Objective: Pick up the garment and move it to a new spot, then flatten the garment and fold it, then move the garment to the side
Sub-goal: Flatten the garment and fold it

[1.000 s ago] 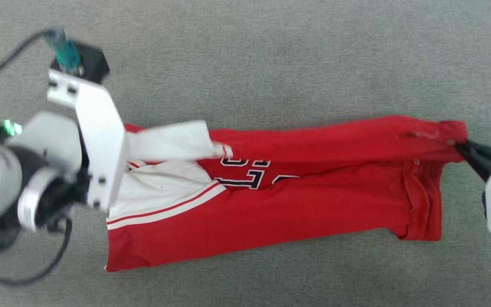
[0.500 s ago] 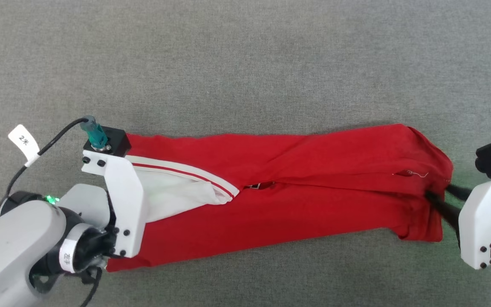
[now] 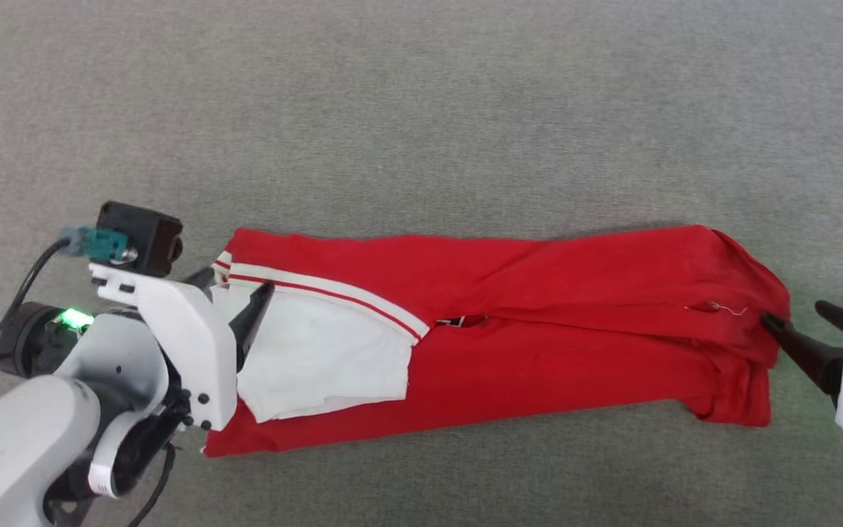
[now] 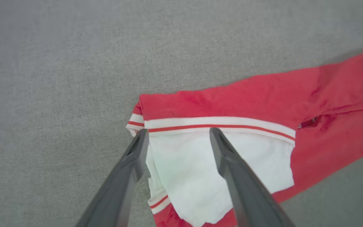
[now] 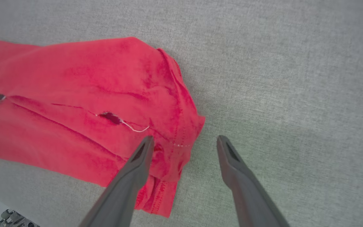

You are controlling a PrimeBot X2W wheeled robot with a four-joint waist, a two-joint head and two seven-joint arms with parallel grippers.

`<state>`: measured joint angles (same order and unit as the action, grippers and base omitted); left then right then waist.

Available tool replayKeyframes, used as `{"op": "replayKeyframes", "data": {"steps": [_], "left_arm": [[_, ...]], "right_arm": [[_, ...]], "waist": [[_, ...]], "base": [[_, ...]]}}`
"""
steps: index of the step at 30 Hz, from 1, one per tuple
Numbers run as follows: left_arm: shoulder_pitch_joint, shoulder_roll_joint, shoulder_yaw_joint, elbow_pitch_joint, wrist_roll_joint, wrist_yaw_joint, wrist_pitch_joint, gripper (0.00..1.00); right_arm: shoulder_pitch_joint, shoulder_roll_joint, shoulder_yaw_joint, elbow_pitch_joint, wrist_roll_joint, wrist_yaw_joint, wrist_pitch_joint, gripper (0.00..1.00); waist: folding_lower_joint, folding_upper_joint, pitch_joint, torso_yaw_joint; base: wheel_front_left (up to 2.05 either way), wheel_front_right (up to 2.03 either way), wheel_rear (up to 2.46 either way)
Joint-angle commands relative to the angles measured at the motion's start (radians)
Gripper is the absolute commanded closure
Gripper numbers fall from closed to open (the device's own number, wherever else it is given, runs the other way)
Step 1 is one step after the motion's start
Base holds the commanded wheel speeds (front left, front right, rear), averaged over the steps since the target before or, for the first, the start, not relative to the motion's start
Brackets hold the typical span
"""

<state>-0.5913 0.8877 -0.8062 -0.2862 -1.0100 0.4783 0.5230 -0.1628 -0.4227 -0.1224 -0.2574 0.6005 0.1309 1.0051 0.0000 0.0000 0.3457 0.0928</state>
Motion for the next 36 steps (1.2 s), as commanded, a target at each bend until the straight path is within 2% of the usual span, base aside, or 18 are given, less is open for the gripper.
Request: {"op": "replayKeyframes", "data": {"steps": [1, 6, 9, 16, 18, 21, 23, 27, 30, 36], "left_arm": [[0.028, -0.009, 0.013, -0.002, 0.025, -0.015, -0.074, 0.0], [0.07, -0.045, 0.021, 0.021, 0.09, -0.048, -0.257, 0.0], [0.091, -0.07, 0.023, 0.035, 0.105, -0.055, -0.321, 0.0], [0.162, -0.138, 0.042, 0.099, 0.132, -0.049, -0.513, 0.0], [0.18, -0.154, 0.054, 0.123, 0.149, -0.044, -0.581, 0.0], [0.217, -0.19, 0.076, 0.16, 0.147, -0.044, -0.678, 0.0], [0.244, -0.217, 0.092, 0.189, 0.134, -0.049, -0.729, 0.0], [0.301, -0.26, 0.142, 0.246, 0.144, -0.077, -0.78, 0.0], [0.339, -0.307, 0.204, 0.268, 0.18, -0.117, -0.788, 0.0], [0.442, -0.43, 0.375, 0.267, 0.307, -0.243, -0.788, 0.0]], "right_arm": [[-0.017, -0.001, 0.003, 0.027, 0.004, 0.0, 0.005, 0.0], [-0.054, 0.01, 0.035, 0.131, 0.036, 0.0, -0.004, 0.0], [-0.074, 0.015, 0.062, 0.18, 0.049, 0.0, -0.013, 0.0], [-0.1, 0.043, 0.227, 0.337, 0.132, 0.0, 0.025, 0.0], [-0.097, 0.041, 0.283, 0.36, 0.17, 0.001, 0.046, 1.0], [-0.115, 0.024, 0.289, 0.382, 0.205, 0.001, 0.012, 1.0], [-0.144, 0.018, 0.253, 0.39, 0.232, 0.0, -0.026, 1.0], [-0.178, -0.022, 0.197, 0.397, 0.269, -0.002, -0.061, 1.0], [-0.184, -0.056, 0.153, 0.414, 0.286, -0.002, -0.076, 1.0], [-0.171, -0.114, 0.049, 0.461, 0.302, -0.001, -0.102, 1.0]], "waist": [[0.0, 0.0, 0.005, 0.015], [0.0, 0.0, 0.015, 0.048], [0.0, 0.0, 0.018, 0.059], [0.0, 0.0, 0.02, 0.08], [0.0, 0.0, 0.018, 0.082], [0.0, 0.0, 0.014, 0.082], [0.0, 0.0, 0.009, 0.08], [0.0, 0.0, -0.003, 0.066], [0.0, 0.0, -0.014, 0.055], [0.0, 0.0, -0.035, 0.036]], "base": [[0.0, 0.0, 0.0], [0.0, 0.0, 0.0], [0.0, 0.0, 0.0], [0.0, 0.0, 0.0], [0.0, 0.0, 0.0], [0.0, 0.0, 0.0], [0.0, 0.0, 0.0], [0.0, 0.0, 0.0], [0.0, 0.0, 0.0], [0.0, 0.0, 0.0]]}}
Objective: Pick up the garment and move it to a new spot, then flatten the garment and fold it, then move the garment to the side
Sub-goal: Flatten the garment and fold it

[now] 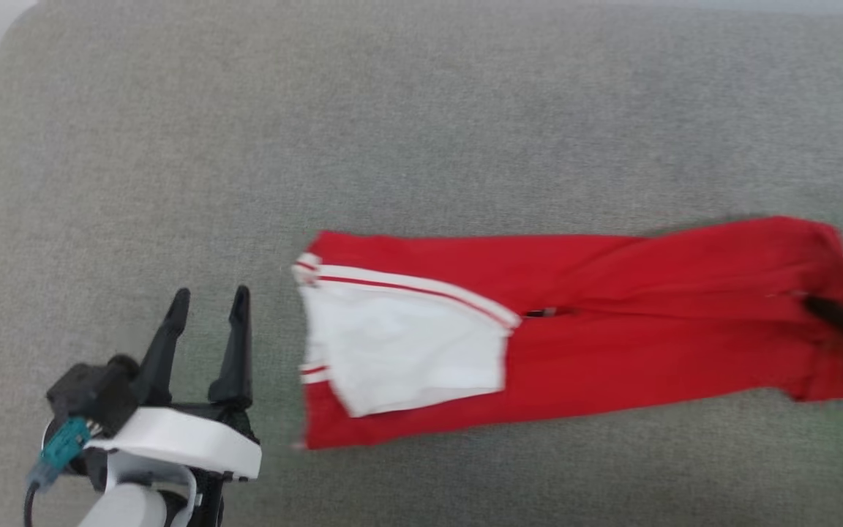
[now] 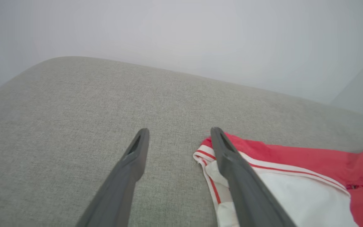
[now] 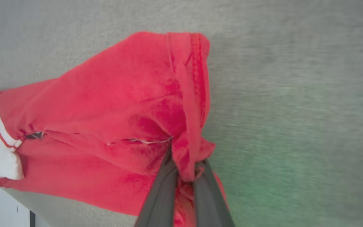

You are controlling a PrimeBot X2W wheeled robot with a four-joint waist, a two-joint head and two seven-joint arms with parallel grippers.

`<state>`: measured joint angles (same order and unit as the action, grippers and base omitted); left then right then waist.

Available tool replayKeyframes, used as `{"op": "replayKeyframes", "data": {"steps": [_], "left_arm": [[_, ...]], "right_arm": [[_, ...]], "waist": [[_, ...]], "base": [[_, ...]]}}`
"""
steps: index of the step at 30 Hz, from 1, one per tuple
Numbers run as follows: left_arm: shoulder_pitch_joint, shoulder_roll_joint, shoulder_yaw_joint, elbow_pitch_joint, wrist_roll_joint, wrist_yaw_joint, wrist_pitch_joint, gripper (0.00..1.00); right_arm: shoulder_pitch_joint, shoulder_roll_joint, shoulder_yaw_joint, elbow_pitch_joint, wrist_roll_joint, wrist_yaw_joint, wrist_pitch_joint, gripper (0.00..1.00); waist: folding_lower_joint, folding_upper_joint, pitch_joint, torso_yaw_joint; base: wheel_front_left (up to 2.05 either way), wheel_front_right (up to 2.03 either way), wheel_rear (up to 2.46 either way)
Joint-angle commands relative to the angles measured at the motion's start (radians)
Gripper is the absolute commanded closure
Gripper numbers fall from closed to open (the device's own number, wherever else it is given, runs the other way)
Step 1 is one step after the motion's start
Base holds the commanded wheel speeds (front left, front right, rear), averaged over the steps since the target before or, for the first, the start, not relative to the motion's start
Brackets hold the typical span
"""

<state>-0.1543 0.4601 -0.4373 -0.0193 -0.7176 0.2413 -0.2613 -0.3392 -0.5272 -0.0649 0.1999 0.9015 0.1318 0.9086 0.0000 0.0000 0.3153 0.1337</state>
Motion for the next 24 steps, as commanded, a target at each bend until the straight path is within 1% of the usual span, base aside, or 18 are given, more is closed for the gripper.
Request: {"op": "replayKeyframes", "data": {"steps": [1, 4, 7, 9, 12, 13, 14, 15, 16, 19, 24], "left_arm": [[0.019, -0.025, 0.031, 0.001, 0.03, -0.023, -0.004, 0.0], [0.059, -0.085, 0.108, -0.001, 0.09, -0.07, -0.004, 0.0], [0.083, -0.139, 0.163, 0.008, 0.128, -0.117, -0.004, 0.0], [0.09, -0.167, 0.189, 0.02, 0.156, -0.145, -0.004, 0.0], [0.1, -0.202, 0.226, 0.035, 0.187, -0.181, -0.005, 0.0], [0.102, -0.225, 0.252, 0.038, 0.205, -0.203, -0.005, 0.0], [0.106, -0.234, 0.261, 0.04, 0.213, -0.214, -0.005, 0.0], [0.106, -0.234, 0.261, 0.04, 0.213, -0.214, -0.005, 0.0], [0.112, -0.241, 0.27, 0.043, 0.219, -0.222, -0.005, 0.0], [0.13, -0.261, 0.298, 0.051, 0.238, -0.245, -0.005, 0.0], [0.142, -0.289, 0.327, 0.05, 0.263, -0.275, -0.005, 0.0]], "right_arm": [[0.007, -0.019, -0.028, 0.016, -0.001, -0.002, -0.01, 1.0], [0.01, -0.05, -0.082, 0.055, -0.018, -0.002, -0.021, 1.0], [0.0, -0.086, -0.126, 0.1, -0.044, -0.002, -0.037, 1.0], [-0.013, -0.111, -0.142, 0.133, -0.068, -0.002, -0.051, 1.0], [-0.028, -0.126, -0.143, 0.163, -0.087, -0.001, -0.05, 1.0], [-0.036, -0.119, -0.132, 0.144, -0.066, -0.001, -0.039, 1.0], [-0.033, -0.117, -0.12, 0.123, -0.053, -0.001, -0.031, 1.0], [-0.033, -0.117, -0.12, 0.123, -0.053, -0.001, -0.031, 1.0], [-0.026, -0.113, -0.111, 0.096, -0.037, -0.001, -0.025, 1.0], [0.008, -0.081, -0.085, -0.018, 0.03, -0.001, -0.009, 1.0], [0.068, -0.033, -0.014, -0.224, 0.074, -0.001, 0.013, 1.0]], "waist": [[0.0, 0.0, -0.007, -0.008], [0.0, 0.0, -0.014, -0.019], [0.0, 0.0, -0.018, -0.025], [0.0, 0.0, -0.021, -0.029], [0.0, 0.0, -0.029, -0.034], [0.0, 0.0, -0.034, -0.037], [0.0, 0.0, -0.038, -0.038], [0.0, 0.0, -0.038, -0.038], [0.0, 0.0, -0.041, -0.038], [0.0, 0.0, -0.05, -0.041], [0.0, 0.0, -0.057, -0.029]], "base": [[0.0, 0.0, 0.0], [0.0, 0.0, 0.0], [0.0, 0.0, 0.0], [0.0, 0.0, 0.0], [0.0, 0.0, 0.0], [0.0, 0.0, 0.0], [0.0, 0.0, 0.0], [0.0, 0.0, 0.0], [0.0, 0.0, 0.0], [0.0, 0.0, 0.0], [0.0, 0.0, 0.0]]}}
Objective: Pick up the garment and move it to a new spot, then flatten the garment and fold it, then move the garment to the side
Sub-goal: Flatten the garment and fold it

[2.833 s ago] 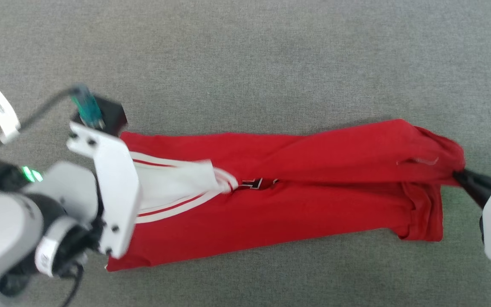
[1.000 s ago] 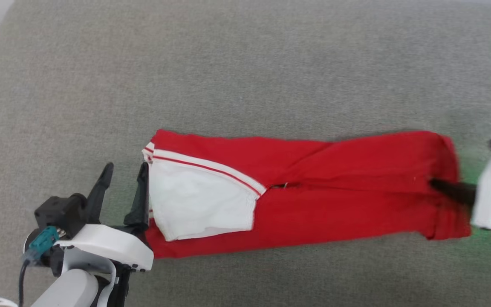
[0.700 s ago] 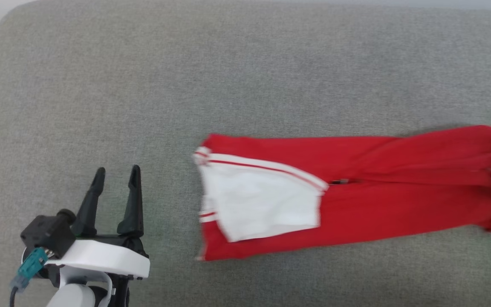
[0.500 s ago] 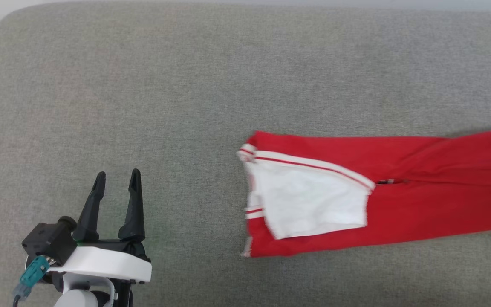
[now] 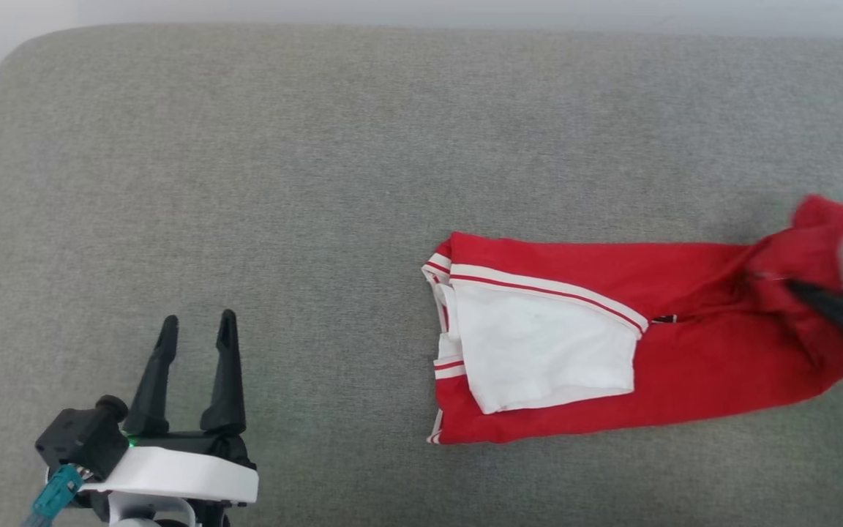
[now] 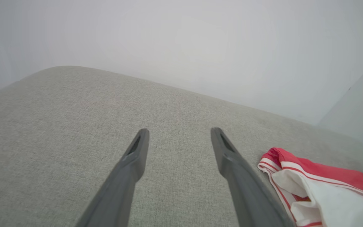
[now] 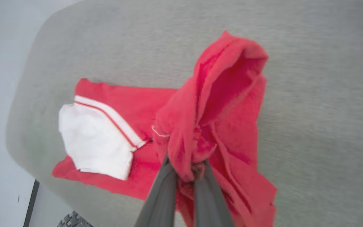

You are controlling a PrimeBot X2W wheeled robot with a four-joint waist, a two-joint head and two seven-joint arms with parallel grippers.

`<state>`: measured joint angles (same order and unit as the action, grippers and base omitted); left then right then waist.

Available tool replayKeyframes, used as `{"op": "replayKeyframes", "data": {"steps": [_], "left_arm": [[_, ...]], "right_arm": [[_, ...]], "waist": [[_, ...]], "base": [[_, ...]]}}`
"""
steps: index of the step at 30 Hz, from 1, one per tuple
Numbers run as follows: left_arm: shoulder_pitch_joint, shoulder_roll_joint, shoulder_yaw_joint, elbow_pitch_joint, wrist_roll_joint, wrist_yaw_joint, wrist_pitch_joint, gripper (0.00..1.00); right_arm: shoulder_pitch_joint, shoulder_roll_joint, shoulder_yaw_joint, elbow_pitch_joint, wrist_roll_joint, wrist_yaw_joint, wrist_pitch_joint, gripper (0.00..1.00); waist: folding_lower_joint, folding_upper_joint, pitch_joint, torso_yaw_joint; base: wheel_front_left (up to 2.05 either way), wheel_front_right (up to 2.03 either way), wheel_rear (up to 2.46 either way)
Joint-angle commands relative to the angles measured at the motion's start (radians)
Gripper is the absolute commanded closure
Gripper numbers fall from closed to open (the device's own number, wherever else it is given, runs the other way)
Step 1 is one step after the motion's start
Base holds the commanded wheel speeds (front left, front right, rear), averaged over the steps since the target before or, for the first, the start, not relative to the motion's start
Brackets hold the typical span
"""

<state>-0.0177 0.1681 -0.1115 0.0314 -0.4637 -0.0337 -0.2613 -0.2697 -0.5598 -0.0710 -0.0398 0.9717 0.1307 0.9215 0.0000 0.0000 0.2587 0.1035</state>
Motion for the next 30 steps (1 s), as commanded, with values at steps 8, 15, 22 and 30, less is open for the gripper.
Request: {"op": "replayKeyframes", "data": {"steps": [8, 15, 22, 30], "left_arm": [[-0.02, -0.032, 0.008, 0.019, 0.034, -0.038, -0.005, 0.0], [-0.035, -0.063, 0.013, 0.038, 0.044, -0.057, -0.005, 0.0], [-0.042, -0.085, 0.021, 0.051, 0.052, -0.073, -0.005, 0.0], [-0.027, -0.093, 0.056, 0.044, 0.058, -0.083, -0.005, 0.0]], "right_arm": [[-0.017, 0.102, 0.155, -0.117, -0.043, 0.0, 0.036, 1.0], [-0.084, 0.191, 0.281, -0.05, -0.084, 0.0, 0.018, 1.0], [-0.141, 0.208, 0.393, 0.038, -0.134, 0.0, -0.033, 0.5], [-0.157, 0.164, 0.429, -0.014, -0.086, 0.0, -0.079, 0.0]], "waist": [[0.0, 0.0, -0.001, 0.063], [0.0, 0.0, 0.001, 0.122], [0.0, 0.0, 0.002, 0.148], [0.0, 0.0, -0.022, 0.105]], "base": [[0.0, 0.0, 0.0], [0.0, 0.0, 0.0], [0.0, 0.0, 0.0], [0.0, 0.0, 0.0]]}}
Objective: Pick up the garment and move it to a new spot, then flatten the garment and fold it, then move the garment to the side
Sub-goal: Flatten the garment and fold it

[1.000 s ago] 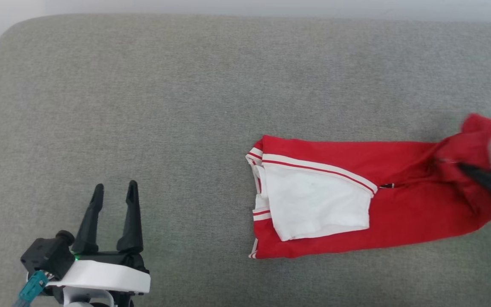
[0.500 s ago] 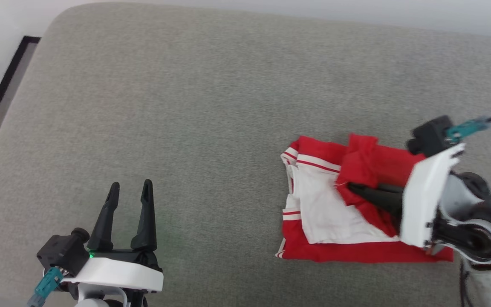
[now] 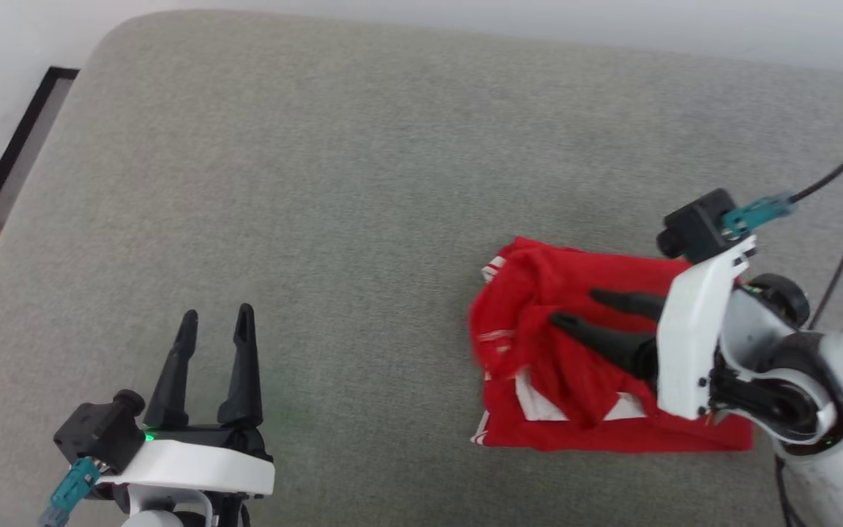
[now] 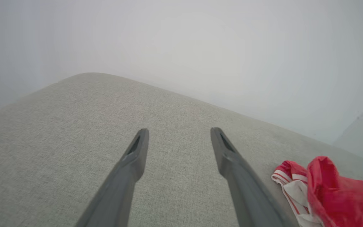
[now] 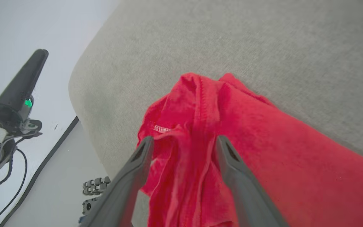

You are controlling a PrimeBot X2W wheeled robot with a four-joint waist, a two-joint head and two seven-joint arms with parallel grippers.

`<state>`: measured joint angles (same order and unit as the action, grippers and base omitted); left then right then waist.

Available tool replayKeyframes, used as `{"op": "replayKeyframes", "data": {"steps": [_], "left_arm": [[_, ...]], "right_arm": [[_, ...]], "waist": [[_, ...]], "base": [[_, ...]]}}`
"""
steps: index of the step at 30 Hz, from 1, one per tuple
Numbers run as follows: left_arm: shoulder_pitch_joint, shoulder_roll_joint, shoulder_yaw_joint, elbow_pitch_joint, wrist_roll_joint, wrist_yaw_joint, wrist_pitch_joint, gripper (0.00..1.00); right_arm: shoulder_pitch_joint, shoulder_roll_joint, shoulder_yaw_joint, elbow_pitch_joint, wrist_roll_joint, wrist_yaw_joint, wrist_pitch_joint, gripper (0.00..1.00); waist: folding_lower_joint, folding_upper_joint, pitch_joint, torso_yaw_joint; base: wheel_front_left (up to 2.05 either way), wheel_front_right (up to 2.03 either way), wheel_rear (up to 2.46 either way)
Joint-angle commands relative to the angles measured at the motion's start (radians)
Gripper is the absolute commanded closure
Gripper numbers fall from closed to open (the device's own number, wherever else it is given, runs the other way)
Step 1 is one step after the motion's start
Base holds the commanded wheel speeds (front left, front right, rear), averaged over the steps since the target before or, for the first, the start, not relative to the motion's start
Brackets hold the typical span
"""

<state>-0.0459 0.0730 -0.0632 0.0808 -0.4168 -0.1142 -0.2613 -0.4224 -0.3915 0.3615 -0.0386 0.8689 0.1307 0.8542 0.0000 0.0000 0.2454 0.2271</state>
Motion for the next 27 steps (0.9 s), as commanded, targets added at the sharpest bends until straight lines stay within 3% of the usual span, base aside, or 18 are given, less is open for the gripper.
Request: {"op": "replayKeyframes", "data": {"steps": [1, 11, 18, 27], "left_arm": [[0.003, 0.002, 0.012, -0.006, 0.011, -0.004, -0.005, 0.0], [0.012, 0.017, 0.063, -0.014, 0.031, -0.008, -0.005, 0.0], [0.042, 0.037, 0.098, -0.012, 0.038, -0.008, -0.005, 0.0], [0.1, 0.07, 0.125, -0.011, 0.061, -0.014, -0.005, 0.0]], "right_arm": [[-0.002, -0.016, -0.015, -0.03, 0.018, 0.0, -0.019, 0.0], [0.069, -0.094, -0.159, -0.117, -0.01, 0.0, -0.165, 0.0], [0.154, -0.1, -0.245, -0.117, -0.065, 0.0, -0.4, 0.0], [0.274, -0.11, -0.251, -0.033, -0.199, 0.0, -0.747, 0.0]], "waist": [[0.0, 0.0, -0.012, -0.028], [0.0, 0.0, -0.046, -0.128], [0.0, 0.0, -0.095, -0.206], [0.0, 0.0, -0.157, -0.279]], "base": [[0.0, 0.0, 0.0], [0.0, 0.0, 0.0], [0.0, 0.0, 0.0], [0.0, 0.0, 0.0]]}}
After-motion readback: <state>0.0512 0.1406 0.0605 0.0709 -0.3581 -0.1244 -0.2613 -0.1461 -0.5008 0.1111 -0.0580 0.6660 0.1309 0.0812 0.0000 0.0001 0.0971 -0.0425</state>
